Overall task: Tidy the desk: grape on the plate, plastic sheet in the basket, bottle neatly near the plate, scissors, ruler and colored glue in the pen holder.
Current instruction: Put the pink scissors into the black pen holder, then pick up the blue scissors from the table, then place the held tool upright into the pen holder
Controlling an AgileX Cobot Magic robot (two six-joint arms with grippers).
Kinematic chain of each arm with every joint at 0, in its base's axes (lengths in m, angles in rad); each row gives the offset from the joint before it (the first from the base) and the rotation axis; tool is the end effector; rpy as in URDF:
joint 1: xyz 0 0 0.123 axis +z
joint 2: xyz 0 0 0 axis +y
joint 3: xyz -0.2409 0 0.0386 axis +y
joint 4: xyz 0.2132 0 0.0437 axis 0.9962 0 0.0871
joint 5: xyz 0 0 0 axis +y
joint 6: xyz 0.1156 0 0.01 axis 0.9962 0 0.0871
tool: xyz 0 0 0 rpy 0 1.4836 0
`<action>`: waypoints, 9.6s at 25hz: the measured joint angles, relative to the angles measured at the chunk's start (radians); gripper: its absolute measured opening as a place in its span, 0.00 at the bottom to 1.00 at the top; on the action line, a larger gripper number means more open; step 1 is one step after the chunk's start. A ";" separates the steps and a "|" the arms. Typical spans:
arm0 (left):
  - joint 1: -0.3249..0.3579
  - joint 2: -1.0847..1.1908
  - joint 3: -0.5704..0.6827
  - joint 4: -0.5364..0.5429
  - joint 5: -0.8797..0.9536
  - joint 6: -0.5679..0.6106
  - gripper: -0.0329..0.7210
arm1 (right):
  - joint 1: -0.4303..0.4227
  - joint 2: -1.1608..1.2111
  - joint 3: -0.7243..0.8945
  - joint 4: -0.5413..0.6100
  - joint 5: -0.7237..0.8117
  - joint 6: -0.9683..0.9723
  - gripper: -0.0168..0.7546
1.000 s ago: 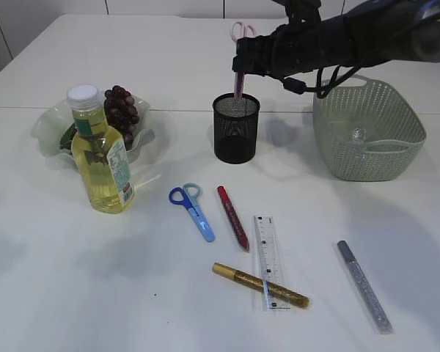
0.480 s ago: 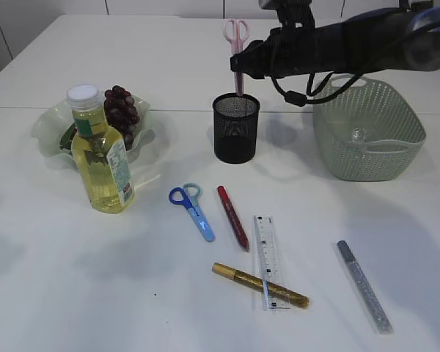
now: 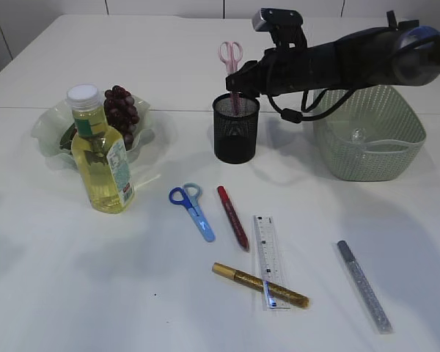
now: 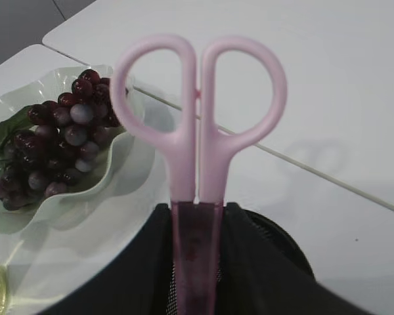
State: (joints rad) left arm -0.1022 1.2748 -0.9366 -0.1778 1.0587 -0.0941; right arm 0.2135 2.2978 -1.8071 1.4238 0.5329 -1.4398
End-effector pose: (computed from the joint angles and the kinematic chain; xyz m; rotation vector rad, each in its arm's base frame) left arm 0.2096 -0.0395 0.2246 -0.0849 2.8846 -0.2766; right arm 0.4626 0.1601 0.1682 -0.5798 1.9663 0.6491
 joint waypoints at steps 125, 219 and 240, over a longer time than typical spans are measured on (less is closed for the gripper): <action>0.000 0.000 0.000 -0.020 0.008 0.008 0.54 | 0.389 0.143 -0.407 -1.318 0.708 1.540 0.41; 0.000 0.000 0.000 -0.015 -0.005 0.008 0.54 | 0.409 0.173 -0.513 -1.389 0.699 1.588 0.25; 0.000 0.000 0.000 -0.015 -0.011 0.008 0.54 | 0.254 -0.344 0.045 -1.513 0.703 1.573 0.24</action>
State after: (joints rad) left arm -0.1022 1.2748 -0.9366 -0.1927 1.0481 -0.0863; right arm 0.4672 1.9536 -1.7622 -0.0889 1.2361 0.1334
